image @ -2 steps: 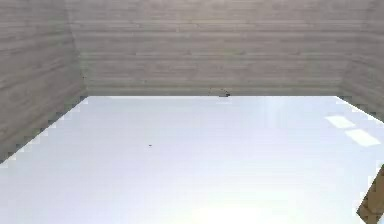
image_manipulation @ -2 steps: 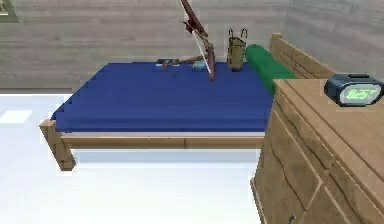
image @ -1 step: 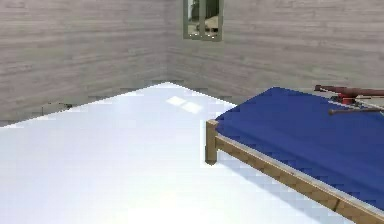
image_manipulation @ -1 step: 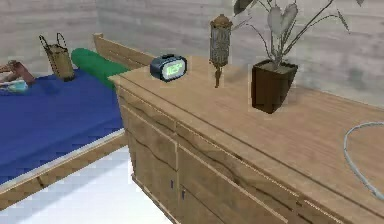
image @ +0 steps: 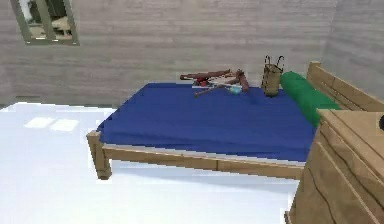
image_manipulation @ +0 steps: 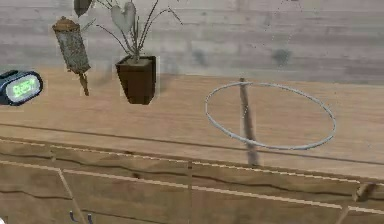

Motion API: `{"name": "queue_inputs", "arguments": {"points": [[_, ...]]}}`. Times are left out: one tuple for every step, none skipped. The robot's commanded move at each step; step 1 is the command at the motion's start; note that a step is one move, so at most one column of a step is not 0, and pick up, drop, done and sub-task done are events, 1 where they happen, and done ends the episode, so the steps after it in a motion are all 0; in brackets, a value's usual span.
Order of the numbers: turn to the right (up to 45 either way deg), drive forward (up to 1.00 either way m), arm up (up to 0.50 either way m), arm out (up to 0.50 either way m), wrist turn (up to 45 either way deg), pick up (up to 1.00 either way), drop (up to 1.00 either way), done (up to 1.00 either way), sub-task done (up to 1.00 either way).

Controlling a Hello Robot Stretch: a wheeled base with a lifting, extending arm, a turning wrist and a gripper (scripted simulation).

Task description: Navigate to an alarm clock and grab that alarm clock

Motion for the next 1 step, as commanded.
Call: {"name": "queue_inputs", "arguments": {"points": [[0.0, 0.15, 0.00, 0.00, 0.0, 0.00, 0.00, 0.00, 0.00]]}}
